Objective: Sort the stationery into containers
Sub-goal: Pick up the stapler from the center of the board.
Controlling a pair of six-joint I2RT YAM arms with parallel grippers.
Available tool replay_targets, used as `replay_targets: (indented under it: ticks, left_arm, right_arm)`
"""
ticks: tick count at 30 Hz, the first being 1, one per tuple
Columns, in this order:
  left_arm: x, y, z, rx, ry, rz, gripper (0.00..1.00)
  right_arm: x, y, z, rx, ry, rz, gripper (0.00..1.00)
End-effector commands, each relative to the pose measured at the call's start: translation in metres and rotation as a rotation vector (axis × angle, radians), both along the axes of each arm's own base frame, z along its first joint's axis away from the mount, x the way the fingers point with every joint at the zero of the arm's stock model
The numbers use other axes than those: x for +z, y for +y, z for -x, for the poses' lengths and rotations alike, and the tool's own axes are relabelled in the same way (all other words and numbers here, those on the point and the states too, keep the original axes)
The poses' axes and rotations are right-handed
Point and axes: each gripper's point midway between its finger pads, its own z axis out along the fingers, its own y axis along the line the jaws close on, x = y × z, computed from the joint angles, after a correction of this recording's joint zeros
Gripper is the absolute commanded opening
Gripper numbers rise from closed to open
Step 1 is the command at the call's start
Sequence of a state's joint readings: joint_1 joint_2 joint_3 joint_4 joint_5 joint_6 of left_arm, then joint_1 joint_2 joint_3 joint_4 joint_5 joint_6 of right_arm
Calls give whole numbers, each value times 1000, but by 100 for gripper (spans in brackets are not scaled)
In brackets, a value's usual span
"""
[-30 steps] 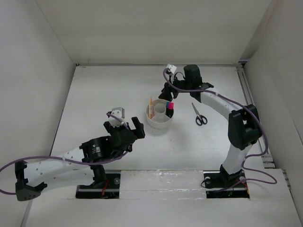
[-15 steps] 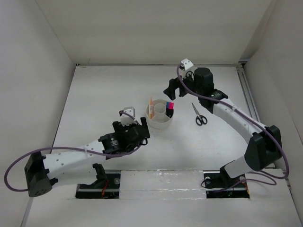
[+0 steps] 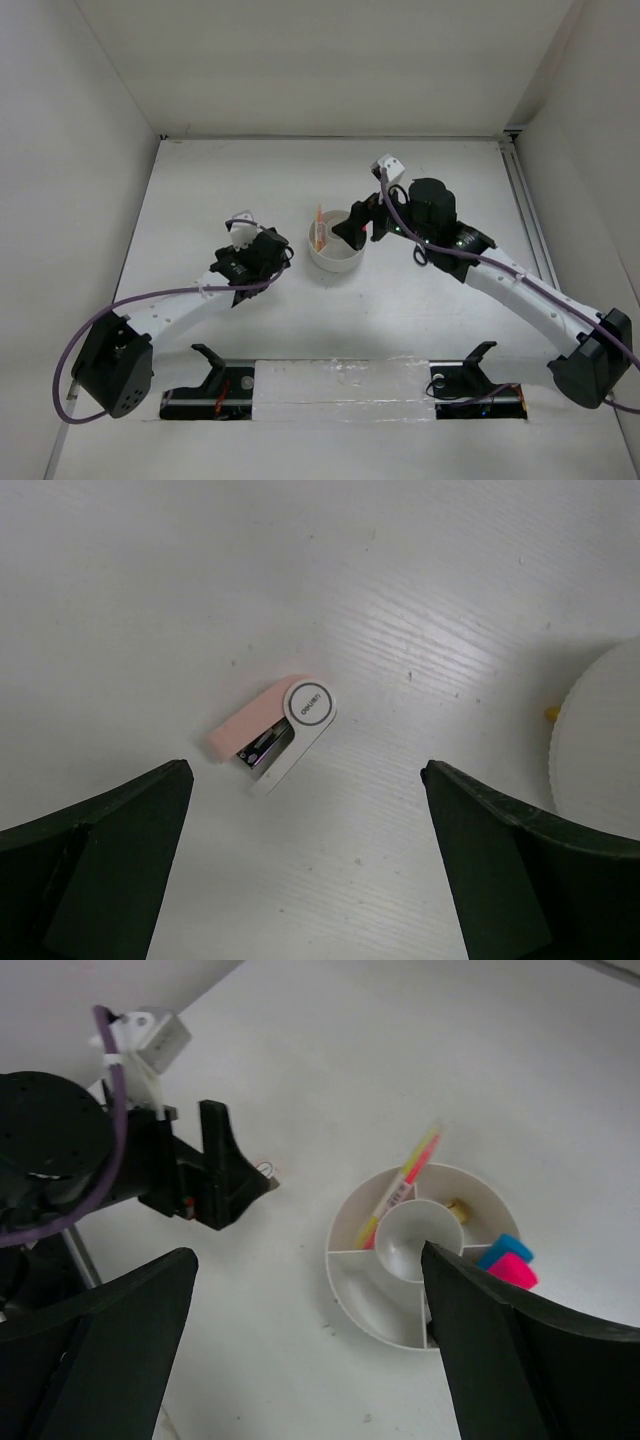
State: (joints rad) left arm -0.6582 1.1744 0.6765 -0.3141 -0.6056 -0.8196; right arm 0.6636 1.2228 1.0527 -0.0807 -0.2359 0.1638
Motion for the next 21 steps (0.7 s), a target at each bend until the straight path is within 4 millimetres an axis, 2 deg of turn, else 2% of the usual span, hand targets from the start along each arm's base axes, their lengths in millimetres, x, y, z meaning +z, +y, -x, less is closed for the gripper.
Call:
replay_targets:
  ticks: [1, 4, 5, 6, 8, 10, 15, 16, 18, 21]
  left_arm:
    - [-8, -12, -2, -80, -1, 16, 100]
    - [-9, -11, -4, -73, -6, 9, 100]
    - [-12, -5, -6, -52, -6, -25, 100]
    - [-10, -4, -7, -39, -7, -30, 100]
    - [-17, -1, -7, -31, 17, -62, 100]
    - [-14, -2, -11, -20, 16, -65, 100]
    - [-19, -13, -11, -105, 44, -63, 100]
    - [-14, -17, -14, -128, 28, -55, 100]
    - [-13, -14, -12, -131, 29, -73, 100]
    - [-11, -5, -19, -132, 36, -61, 100]
  right_arm:
    - [10, 6, 11, 15, -14, -34, 100]
    - [9, 17, 29, 72, 7, -49, 100]
    - [10, 19, 29, 82, -3, -60, 100]
    - [14, 26, 41, 118, -9, -69, 100]
    - [13, 31, 46, 139, -13, -73, 100]
    - [12, 34, 54, 157, -12, -73, 100]
    - [19, 29, 57, 149, -31, -87, 100]
    - [19, 29, 57, 149, -31, -87, 100]
    - [27, 26, 61, 158, -46, -102, 100]
    - [28, 28, 69, 187, -45, -107, 100]
